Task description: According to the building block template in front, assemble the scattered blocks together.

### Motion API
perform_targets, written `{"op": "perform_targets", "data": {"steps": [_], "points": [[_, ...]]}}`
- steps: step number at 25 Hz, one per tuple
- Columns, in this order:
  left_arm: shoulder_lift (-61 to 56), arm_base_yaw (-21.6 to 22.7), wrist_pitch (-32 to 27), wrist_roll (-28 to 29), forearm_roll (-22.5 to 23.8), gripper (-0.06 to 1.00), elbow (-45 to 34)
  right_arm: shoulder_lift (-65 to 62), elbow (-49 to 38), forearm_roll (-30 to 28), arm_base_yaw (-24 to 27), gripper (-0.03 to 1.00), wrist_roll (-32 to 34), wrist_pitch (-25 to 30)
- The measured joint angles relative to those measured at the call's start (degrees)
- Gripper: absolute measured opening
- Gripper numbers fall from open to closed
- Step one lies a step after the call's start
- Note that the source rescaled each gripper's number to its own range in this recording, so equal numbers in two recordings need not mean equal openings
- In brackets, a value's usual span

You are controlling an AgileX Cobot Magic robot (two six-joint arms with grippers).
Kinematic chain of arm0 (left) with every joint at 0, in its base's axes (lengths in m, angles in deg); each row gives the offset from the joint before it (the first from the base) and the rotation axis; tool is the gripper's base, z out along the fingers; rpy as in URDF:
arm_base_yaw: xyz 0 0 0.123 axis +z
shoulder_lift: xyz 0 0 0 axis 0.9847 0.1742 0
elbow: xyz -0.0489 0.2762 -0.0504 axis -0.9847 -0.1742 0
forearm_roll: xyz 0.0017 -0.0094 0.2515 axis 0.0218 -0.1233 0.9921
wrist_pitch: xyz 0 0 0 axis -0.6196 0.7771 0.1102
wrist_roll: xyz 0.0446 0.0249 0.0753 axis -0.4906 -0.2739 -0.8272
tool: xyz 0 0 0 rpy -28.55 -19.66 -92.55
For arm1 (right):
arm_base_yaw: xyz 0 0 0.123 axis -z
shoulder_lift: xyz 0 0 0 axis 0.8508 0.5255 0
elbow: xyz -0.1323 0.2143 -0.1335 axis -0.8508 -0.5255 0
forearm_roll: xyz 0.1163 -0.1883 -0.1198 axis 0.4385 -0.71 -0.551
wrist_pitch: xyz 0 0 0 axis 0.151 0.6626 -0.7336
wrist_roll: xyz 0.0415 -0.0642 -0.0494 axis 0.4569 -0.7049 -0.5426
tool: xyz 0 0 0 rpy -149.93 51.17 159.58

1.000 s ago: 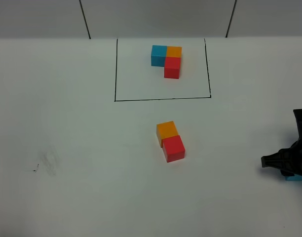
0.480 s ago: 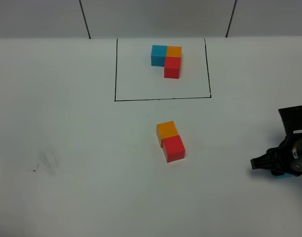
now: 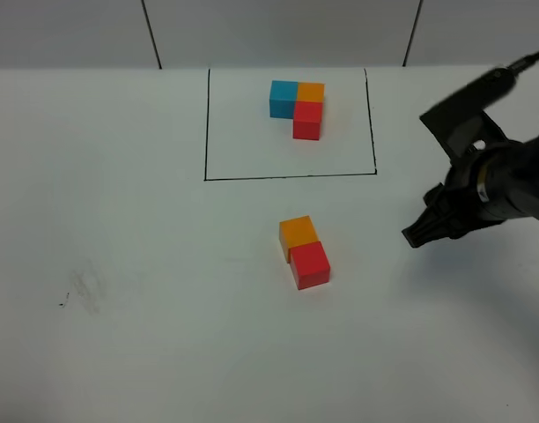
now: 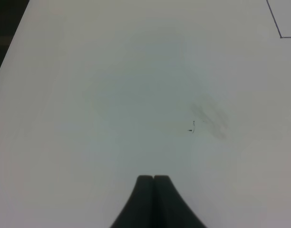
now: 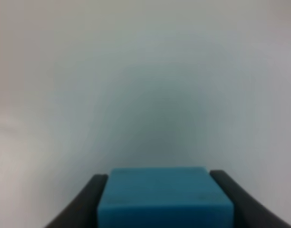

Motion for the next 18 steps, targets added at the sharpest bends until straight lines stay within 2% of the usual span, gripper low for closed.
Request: {"op": "perform_targets", "data": {"steps": [5,8,11,15,18], "points": [[0.0,0.0,0.0,0.0,0.0,0.0,0.0,0.0,5.3,3.8,-6.1,0.45,-18.9,2.6],[0.0,0.0,0.0,0.0,0.0,0.0,0.0,0.0,6.1,4.9,-9.9,0.45,-32.5,3.3],[0.0,0.0,0.0,0.0,0.0,0.0,0.0,0.0,6.2,5.3,-13.0,0.45,-43.3,3.6],[0.0,0.0,0.0,0.0,0.0,0.0,0.0,0.0,6.6,6.9,-15.8,0.45,-50.8,3.0],[0.0,0.0,0.0,0.0,0.0,0.0,0.0,0.8,9.0,11.0,-16.5,0.45,-55.8,2.1]]}}
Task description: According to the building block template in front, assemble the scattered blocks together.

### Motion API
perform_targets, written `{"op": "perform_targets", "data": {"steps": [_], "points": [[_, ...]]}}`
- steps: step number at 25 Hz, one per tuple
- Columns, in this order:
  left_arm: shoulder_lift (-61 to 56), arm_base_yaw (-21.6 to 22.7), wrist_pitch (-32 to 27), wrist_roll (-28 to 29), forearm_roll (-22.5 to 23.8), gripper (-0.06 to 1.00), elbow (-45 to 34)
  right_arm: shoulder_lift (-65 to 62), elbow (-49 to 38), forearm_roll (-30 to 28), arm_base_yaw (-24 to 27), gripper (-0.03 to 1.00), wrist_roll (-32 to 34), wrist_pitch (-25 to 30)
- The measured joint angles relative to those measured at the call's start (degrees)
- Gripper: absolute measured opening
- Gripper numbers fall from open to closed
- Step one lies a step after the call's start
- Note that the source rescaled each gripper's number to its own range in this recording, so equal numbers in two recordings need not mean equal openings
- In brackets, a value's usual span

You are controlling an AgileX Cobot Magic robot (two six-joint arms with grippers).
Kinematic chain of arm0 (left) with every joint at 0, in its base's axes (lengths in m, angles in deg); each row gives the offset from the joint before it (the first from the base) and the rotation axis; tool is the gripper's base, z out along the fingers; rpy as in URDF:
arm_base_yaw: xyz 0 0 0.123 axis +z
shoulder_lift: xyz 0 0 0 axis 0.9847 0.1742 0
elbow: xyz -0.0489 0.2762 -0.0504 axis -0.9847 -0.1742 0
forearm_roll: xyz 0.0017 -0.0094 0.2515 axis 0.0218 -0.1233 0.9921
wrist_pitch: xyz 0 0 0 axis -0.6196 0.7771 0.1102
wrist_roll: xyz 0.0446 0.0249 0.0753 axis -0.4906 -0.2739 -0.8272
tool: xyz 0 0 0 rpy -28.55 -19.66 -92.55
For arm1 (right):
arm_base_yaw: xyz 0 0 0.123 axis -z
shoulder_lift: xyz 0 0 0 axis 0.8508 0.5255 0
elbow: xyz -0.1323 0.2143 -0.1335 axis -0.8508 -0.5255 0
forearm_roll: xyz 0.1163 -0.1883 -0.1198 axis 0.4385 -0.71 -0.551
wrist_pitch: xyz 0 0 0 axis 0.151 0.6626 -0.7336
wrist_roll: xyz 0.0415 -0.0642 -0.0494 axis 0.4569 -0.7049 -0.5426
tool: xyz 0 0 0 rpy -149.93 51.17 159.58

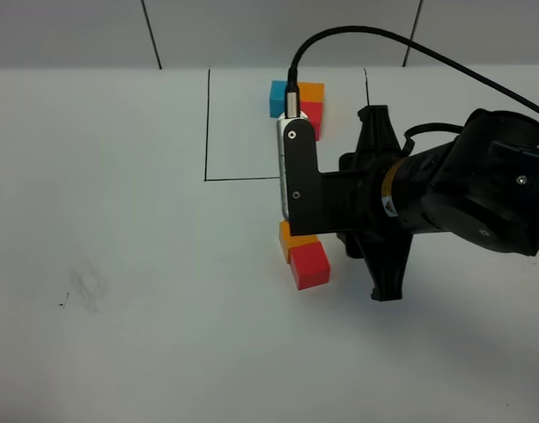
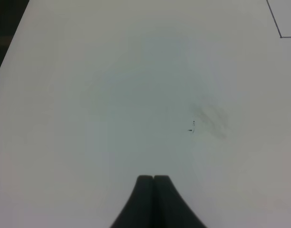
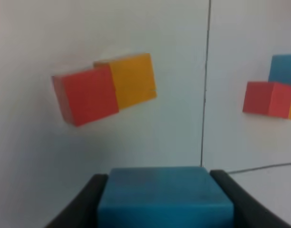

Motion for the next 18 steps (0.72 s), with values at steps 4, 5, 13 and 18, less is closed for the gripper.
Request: {"op": "perform_targets", "data": {"steps": [4,5,13,18], "points": [[0.0,0.0,0.0,0.0,0.0,0.0,0.0,3.9,6.0,8.9,-0.1,0.45,-9.6,1.0],[0.0,0.0,0.0,0.0,0.0,0.0,0.0,5.1,7.5,10.7,-0.1,0.45,-11.9,1.9],[0.0,0.0,0.0,0.0,0.0,0.0,0.0,18.1,21.9,21.9,-0.6,0.45,-26.9,8.6],[0.0,0.0,0.0,0.0,0.0,0.0,0.0,25.8,28.1,22.7,-2.5,0.45,-30.1,9.9]]}}
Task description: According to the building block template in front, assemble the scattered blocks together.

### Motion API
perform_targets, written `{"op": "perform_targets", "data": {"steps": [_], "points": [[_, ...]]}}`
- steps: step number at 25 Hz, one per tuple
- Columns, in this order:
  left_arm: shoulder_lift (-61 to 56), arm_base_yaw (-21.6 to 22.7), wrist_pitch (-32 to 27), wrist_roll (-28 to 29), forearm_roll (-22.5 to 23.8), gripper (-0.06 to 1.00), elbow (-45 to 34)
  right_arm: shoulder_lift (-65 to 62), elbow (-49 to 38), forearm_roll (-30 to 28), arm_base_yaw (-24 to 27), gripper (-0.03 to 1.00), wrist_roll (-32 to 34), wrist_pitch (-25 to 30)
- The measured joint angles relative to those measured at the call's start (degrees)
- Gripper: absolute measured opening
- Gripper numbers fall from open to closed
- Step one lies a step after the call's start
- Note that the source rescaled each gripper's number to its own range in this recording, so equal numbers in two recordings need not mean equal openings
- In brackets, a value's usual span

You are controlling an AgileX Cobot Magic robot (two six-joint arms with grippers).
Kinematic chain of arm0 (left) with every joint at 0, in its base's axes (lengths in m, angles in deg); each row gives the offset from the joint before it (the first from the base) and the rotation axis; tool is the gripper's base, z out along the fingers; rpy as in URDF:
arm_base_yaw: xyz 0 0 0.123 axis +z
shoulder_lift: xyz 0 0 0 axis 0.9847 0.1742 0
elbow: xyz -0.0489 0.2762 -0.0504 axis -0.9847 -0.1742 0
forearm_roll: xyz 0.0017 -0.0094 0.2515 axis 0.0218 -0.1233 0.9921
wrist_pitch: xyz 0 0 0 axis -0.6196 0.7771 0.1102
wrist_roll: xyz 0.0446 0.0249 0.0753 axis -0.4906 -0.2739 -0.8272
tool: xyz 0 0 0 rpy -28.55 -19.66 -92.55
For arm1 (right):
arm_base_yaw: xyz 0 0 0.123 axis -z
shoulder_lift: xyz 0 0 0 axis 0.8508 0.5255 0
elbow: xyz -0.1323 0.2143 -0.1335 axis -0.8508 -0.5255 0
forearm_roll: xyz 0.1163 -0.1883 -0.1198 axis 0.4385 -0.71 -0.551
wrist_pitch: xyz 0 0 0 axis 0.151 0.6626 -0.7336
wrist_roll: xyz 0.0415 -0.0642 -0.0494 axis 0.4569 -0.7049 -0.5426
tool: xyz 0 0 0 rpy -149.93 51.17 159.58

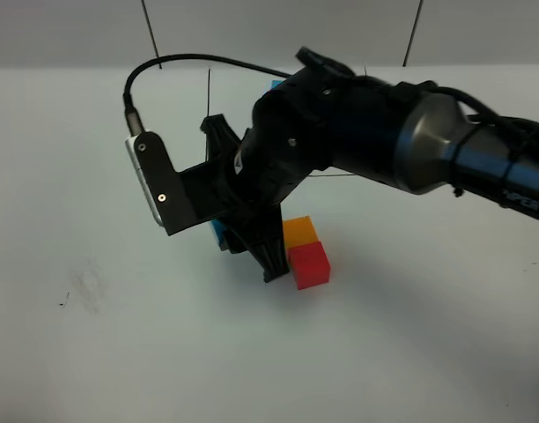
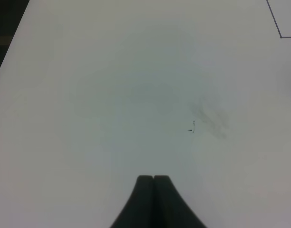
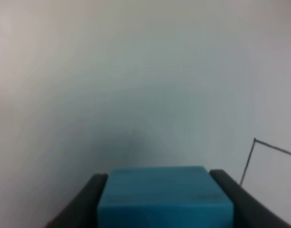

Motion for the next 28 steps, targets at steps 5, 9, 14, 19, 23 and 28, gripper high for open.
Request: {"op": "perform_targets", "data": {"steps": [5,9,14,19,23,28], "points": [[0.0,0.0,0.0,0.0,0.0,0.0,0.0,5.2,2.1,0.3,-0.4,0.45,-3.2,0.6],[0.0,0.0,0.0,0.0,0.0,0.0,0.0,8.4,2.1,0.2,-0.4,0.45,-4.3,0.4],[0.0,0.0,0.0,0.0,0.0,0.0,0.0,11.4,2.4,-0.8,0.4,0.45,-4.8,-0.5],[0.0,0.0,0.0,0.0,0.0,0.0,0.0,13.0,2.4,-1.2,1.3,0.45,-6.4,-2.0],[0.0,0.0,0.0,0.0,0.0,0.0,0.0,13.0,2.4,-1.2,1.3,0.45,-6.7,-2.4],[0.0,0.0,0.0,0.0,0.0,0.0,0.0,13.0,2.5,-1.2,1.3,0.45,-6.5,-1.4]]}}
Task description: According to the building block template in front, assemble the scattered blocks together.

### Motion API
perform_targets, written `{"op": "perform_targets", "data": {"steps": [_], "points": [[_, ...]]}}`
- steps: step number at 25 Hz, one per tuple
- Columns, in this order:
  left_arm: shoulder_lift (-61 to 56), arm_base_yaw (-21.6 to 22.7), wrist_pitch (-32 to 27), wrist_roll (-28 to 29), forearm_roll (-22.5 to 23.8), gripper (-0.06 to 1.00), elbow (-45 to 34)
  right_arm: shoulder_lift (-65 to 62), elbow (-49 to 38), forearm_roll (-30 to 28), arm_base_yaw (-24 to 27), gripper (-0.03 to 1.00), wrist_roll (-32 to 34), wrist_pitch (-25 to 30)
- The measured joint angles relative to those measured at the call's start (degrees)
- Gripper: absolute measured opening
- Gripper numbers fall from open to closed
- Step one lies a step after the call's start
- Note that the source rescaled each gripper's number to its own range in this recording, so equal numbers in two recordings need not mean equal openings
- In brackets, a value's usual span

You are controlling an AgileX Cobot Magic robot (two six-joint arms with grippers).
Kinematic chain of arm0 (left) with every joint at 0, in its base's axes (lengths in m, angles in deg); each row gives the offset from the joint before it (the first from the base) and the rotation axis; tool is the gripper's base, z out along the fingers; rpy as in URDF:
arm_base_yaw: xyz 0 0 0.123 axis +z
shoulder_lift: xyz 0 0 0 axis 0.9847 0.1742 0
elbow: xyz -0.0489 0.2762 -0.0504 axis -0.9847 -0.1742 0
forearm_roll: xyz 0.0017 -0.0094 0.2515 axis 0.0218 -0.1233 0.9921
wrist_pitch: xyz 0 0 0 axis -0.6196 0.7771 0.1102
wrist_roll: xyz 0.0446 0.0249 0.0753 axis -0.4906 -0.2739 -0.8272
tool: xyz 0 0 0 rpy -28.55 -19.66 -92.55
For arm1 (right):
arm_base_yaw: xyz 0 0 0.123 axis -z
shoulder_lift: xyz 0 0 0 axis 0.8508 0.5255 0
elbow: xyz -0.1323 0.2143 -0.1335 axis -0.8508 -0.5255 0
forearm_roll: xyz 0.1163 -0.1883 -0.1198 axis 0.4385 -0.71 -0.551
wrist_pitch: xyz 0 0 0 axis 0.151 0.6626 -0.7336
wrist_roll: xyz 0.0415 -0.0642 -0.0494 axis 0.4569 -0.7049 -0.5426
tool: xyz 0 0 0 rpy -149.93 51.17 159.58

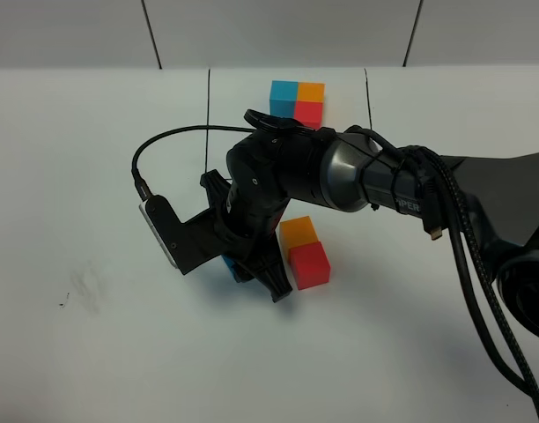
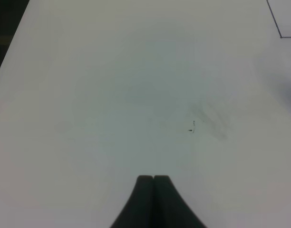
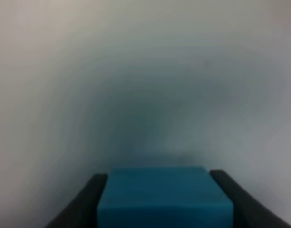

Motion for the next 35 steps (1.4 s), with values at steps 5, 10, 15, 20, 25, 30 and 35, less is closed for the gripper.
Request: {"op": "perform_targets", "data": {"steps": [5,10,15,20,25,30,35], "points": [[0.0,0.0,0.0,0.0,0.0,0.0,0.0,0.0,0.0,0.0,0.0,0.45,0.0,1.6],[0.0,0.0,0.0,0.0,0.0,0.0,0.0,0.0,0.0,0.0,0.0,0.45,0.0,4.7],[0.0,0.0,0.0,0.0,0.0,0.0,0.0,0.0,0.0,0.0,0.0,0.45,0.0,4.4],[0.0,0.0,0.0,0.0,0.0,0.0,0.0,0.0,0.0,0.1,0.0,0.45,0.0,1.9],[0.0,0.0,0.0,0.0,0.0,0.0,0.0,0.0,0.0,0.0,0.0,0.45,0.0,-0.6],[0.0,0.0,0.0,0.0,0.0,0.0,0.0,0.0,0.0,-0.7,0.9,0.45,0.0,-1.2],[0.0,0.0,0.0,0.0,0.0,0.0,0.0,0.0,0.0,-1.2,2.1,0.45,0.0,-1.2]]}}
